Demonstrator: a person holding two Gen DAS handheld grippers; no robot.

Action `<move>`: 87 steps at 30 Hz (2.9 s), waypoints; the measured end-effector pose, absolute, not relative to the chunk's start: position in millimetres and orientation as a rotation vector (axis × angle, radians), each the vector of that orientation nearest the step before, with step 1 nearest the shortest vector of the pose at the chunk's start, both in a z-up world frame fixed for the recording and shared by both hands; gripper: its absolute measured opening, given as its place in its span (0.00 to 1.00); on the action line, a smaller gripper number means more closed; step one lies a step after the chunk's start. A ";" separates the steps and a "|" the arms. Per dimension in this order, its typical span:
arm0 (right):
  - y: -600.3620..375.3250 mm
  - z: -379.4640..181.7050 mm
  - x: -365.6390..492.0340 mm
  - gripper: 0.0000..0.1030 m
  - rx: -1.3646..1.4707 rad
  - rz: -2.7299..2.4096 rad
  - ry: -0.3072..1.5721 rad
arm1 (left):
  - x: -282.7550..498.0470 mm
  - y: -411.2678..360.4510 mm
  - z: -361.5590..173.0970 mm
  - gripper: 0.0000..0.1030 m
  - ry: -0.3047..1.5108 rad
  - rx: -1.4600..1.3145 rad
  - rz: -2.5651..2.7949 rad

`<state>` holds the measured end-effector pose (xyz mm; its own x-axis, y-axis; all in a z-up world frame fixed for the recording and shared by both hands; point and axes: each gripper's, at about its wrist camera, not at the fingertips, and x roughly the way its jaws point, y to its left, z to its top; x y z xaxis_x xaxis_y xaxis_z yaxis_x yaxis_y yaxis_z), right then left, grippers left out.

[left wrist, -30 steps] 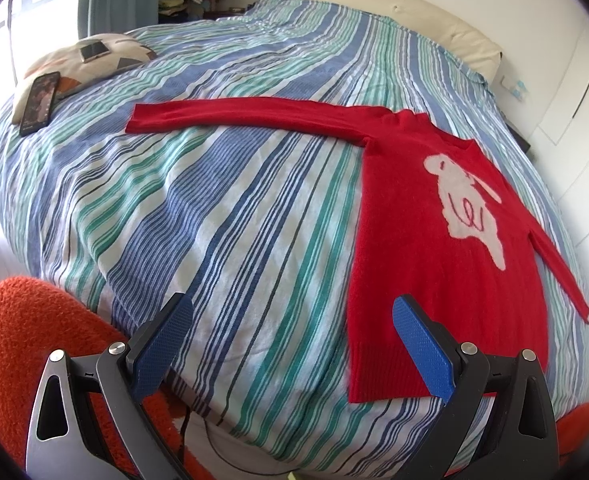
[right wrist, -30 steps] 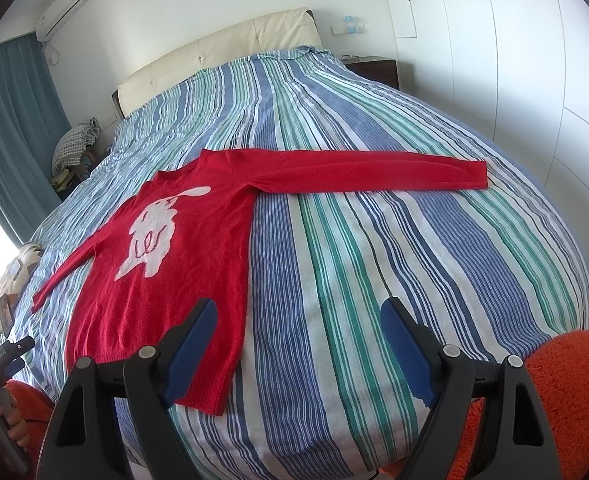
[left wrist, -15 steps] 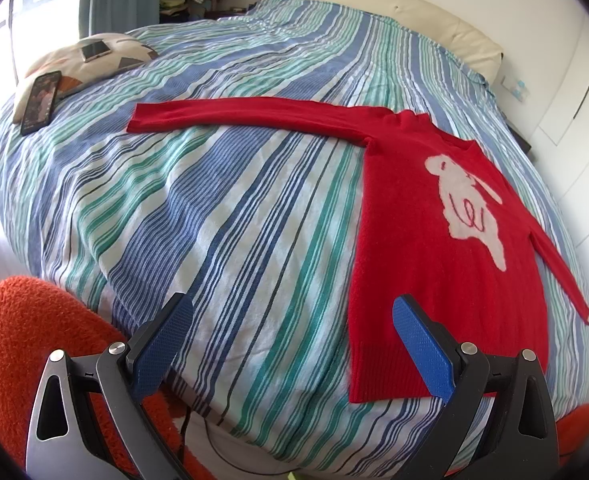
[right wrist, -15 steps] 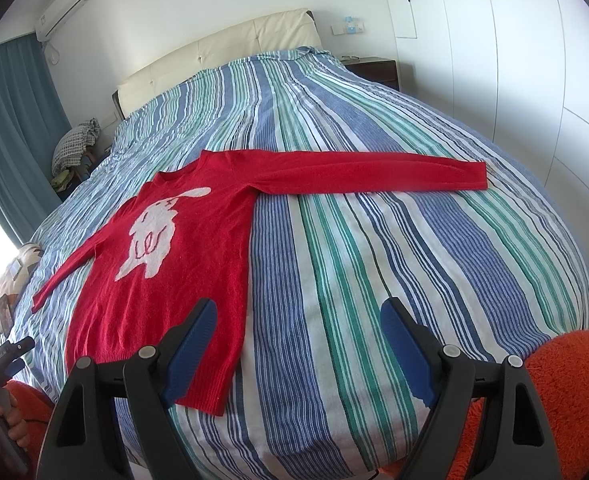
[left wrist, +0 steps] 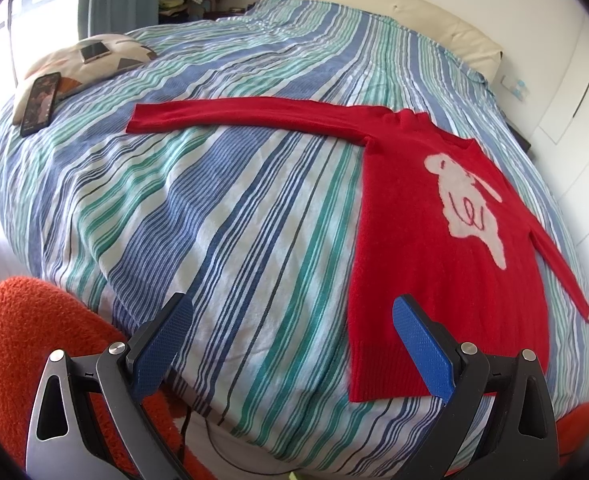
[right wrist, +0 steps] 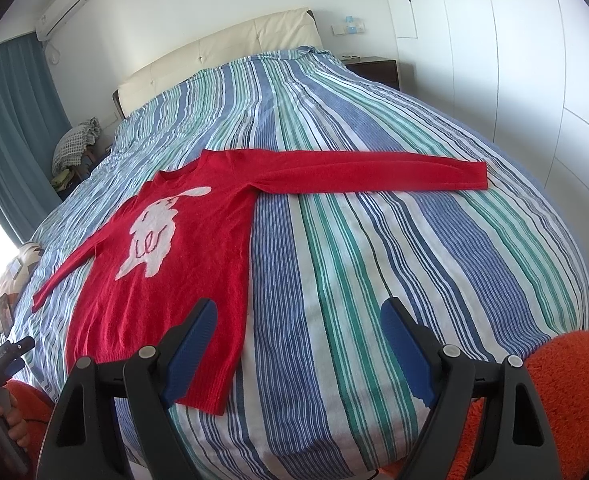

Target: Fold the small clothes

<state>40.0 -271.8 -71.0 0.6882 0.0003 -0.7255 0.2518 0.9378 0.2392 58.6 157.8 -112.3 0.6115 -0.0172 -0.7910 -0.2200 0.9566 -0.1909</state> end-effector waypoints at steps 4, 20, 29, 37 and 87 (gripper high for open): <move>-272.0 -71.0 40.3 0.81 0.334 -0.143 0.805 | 58.6 157.6 -112.5 0.98 0.908 -0.282 0.119; -272.1 -71.5 40.5 0.81 0.335 -0.145 0.802 | 58.7 156.8 -112.4 0.98 0.909 -0.279 0.120; -272.7 -70.4 40.8 0.81 0.334 -0.146 0.798 | 58.9 157.4 -112.5 0.98 0.907 -0.274 0.117; -272.3 -70.8 40.7 0.81 0.334 -0.146 0.799 | 58.9 157.7 -112.5 0.98 0.909 -0.266 0.115; -540.7 -179.7 158.1 0.62 1.089 -0.430 0.694 | 95.3 145.1 -116.5 0.98 0.949 -0.155 0.155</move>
